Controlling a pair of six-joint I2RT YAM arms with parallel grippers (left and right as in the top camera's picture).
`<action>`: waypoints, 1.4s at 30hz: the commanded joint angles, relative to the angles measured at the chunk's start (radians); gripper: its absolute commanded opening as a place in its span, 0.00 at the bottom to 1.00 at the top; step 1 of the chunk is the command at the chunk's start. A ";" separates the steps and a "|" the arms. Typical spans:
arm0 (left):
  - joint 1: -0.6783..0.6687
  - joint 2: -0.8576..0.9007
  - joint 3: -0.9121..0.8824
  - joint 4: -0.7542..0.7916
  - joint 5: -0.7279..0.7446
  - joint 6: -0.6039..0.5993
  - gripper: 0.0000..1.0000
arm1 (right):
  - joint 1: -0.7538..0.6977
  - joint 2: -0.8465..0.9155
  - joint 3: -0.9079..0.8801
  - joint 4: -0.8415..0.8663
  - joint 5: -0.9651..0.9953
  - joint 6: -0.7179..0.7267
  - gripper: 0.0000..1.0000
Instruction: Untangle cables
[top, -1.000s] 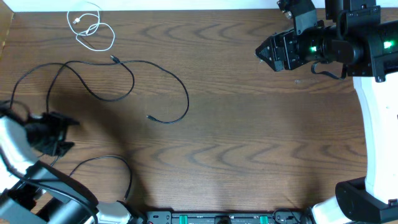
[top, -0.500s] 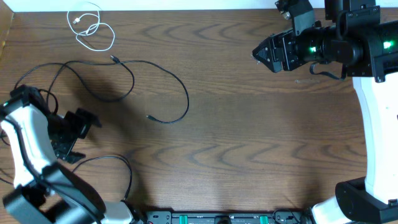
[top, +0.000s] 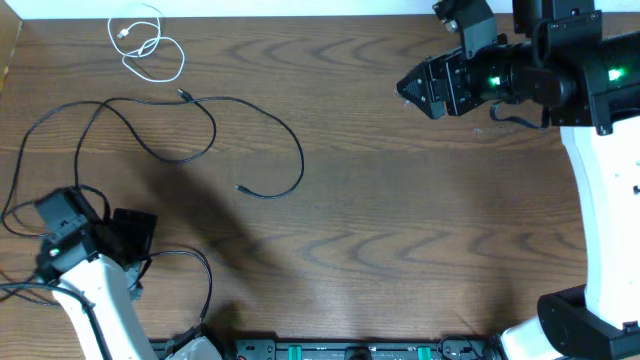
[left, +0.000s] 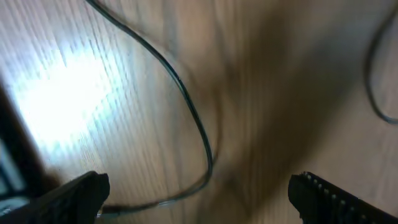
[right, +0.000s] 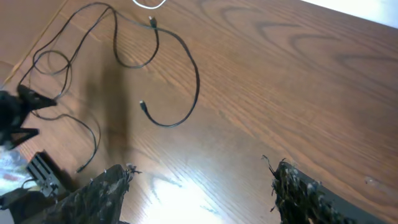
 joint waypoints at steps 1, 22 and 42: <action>-0.001 0.046 -0.073 0.087 -0.010 -0.142 0.98 | 0.013 -0.003 -0.001 0.000 -0.011 0.016 0.72; -0.001 0.414 -0.087 0.307 0.031 -0.168 0.68 | 0.018 -0.003 -0.001 -0.003 -0.011 0.016 0.73; 0.001 0.413 -0.079 0.539 0.270 -0.222 0.14 | 0.018 -0.003 -0.001 -0.033 -0.007 0.016 0.71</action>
